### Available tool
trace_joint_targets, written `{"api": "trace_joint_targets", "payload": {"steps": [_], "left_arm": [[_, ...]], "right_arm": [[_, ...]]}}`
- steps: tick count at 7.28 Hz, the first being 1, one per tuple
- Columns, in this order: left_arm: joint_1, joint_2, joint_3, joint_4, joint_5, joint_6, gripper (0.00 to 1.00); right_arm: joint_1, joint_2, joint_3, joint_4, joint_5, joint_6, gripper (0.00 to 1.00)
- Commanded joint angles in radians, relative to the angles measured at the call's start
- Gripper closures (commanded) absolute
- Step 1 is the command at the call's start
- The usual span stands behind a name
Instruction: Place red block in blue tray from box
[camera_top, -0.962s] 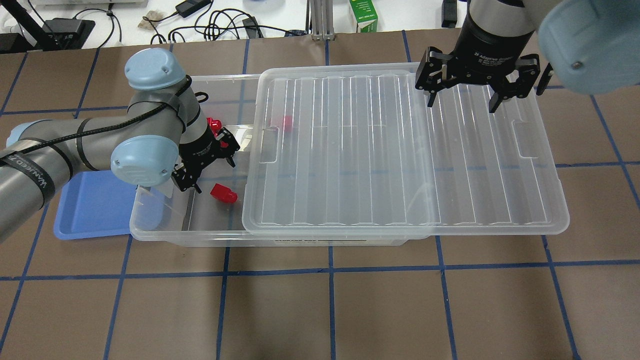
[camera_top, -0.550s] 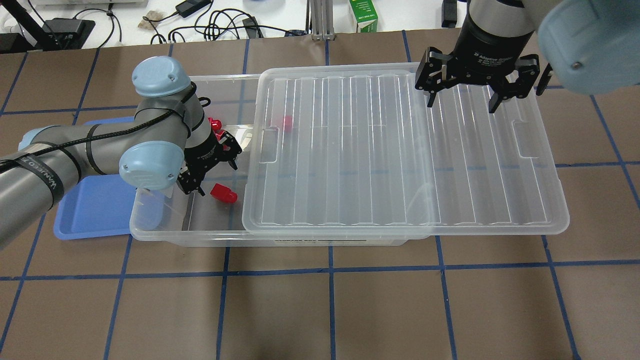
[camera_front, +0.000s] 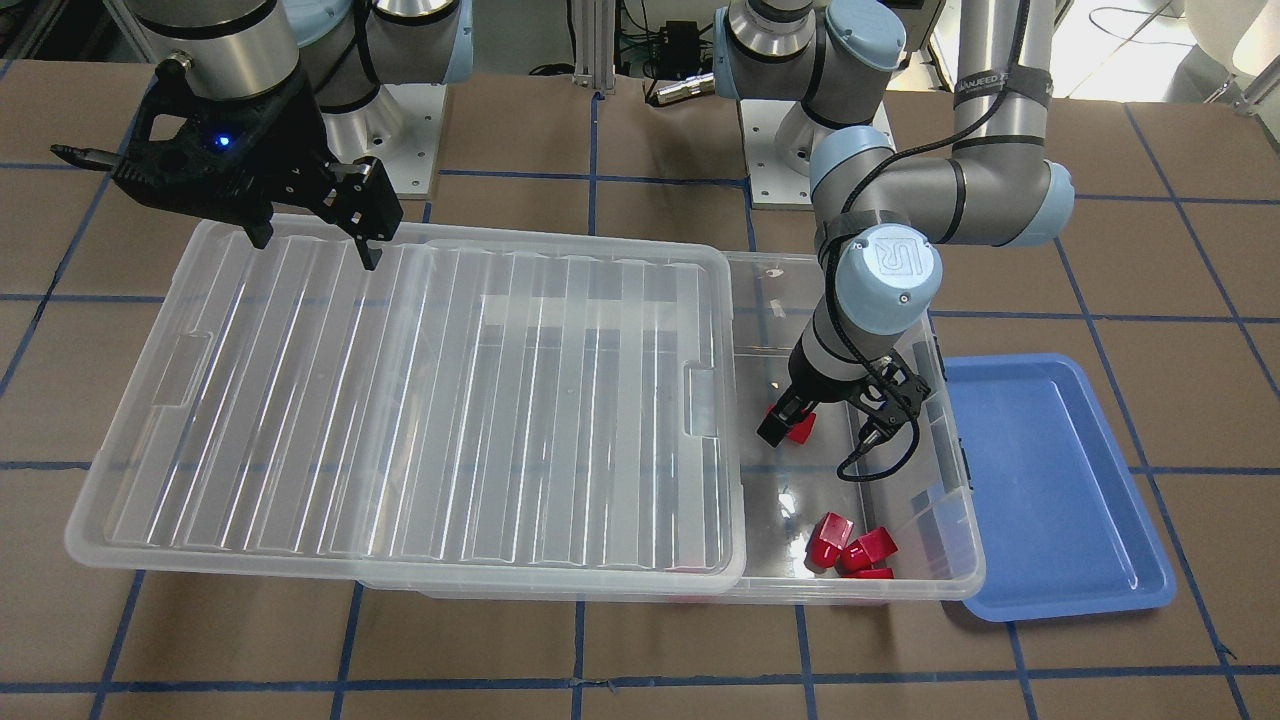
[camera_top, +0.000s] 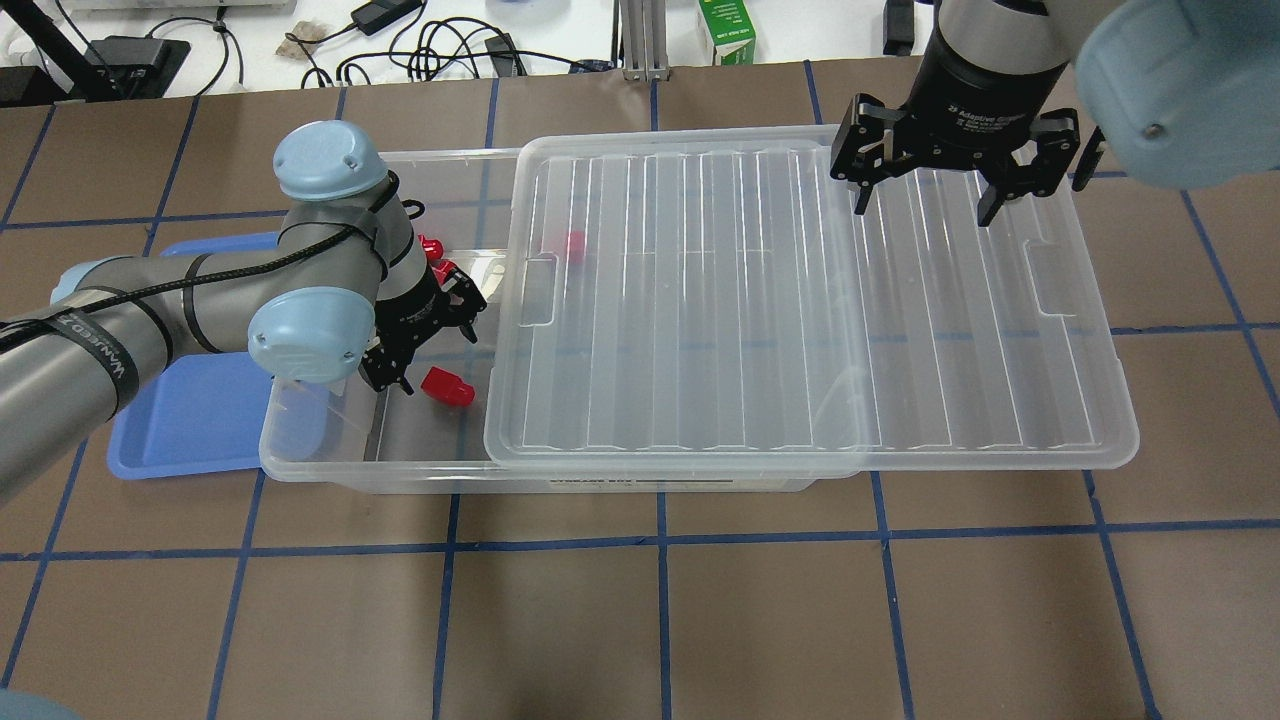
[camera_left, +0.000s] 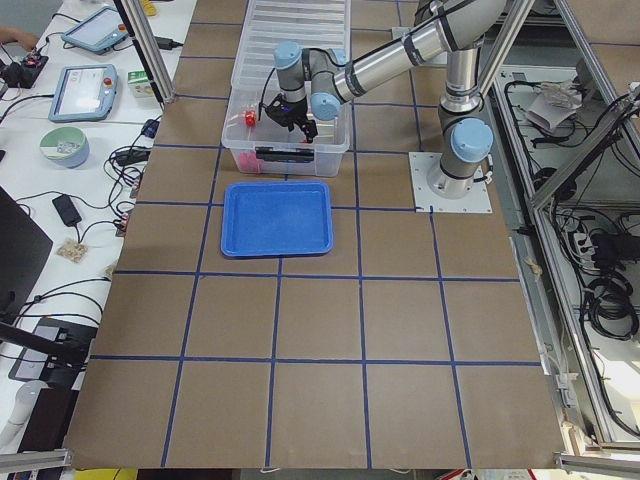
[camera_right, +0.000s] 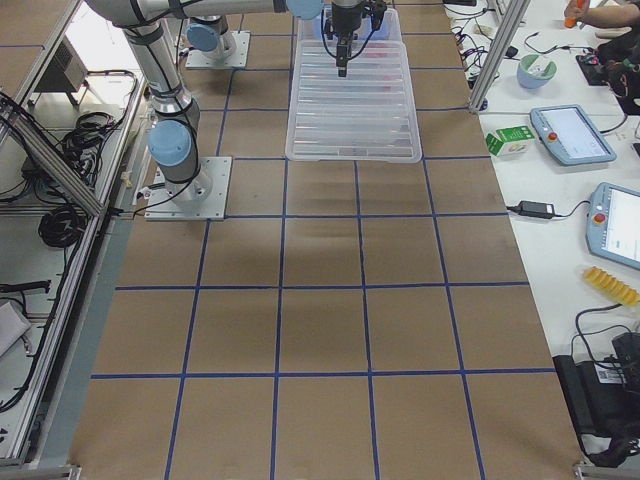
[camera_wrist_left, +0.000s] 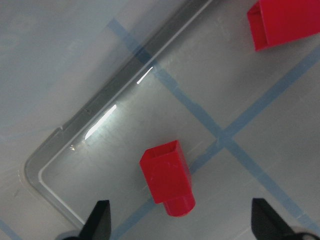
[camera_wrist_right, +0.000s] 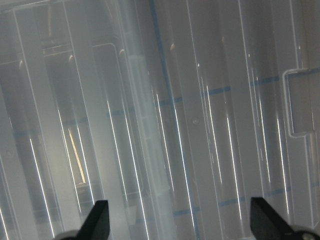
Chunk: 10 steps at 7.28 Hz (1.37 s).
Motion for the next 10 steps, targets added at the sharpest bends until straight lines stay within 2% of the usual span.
{"api": "trace_joint_targets", "payload": {"steps": [1,5,7,8,10], "left_arm": [[0.002,-0.012,-0.013,0.022,0.001,0.001,0.0],[0.009,-0.038,-0.085,0.143,0.004,0.018,0.0],[0.009,-0.046,-0.087,0.145,0.004,0.018,0.0],[0.009,-0.052,-0.091,0.146,0.004,0.016,0.07],[0.009,-0.054,-0.091,0.146,0.004,0.018,0.13]], "right_arm": [[0.0,0.0,0.0,0.0,0.0,0.0,0.0],[0.0,0.0,0.0,0.002,-0.002,0.0,0.0],[-0.002,-0.002,-0.002,0.002,0.0,0.0,0.0],[0.008,-0.002,0.0,-0.008,0.004,0.003,0.0],[0.009,-0.003,0.002,-0.002,0.005,0.003,0.0]]}}
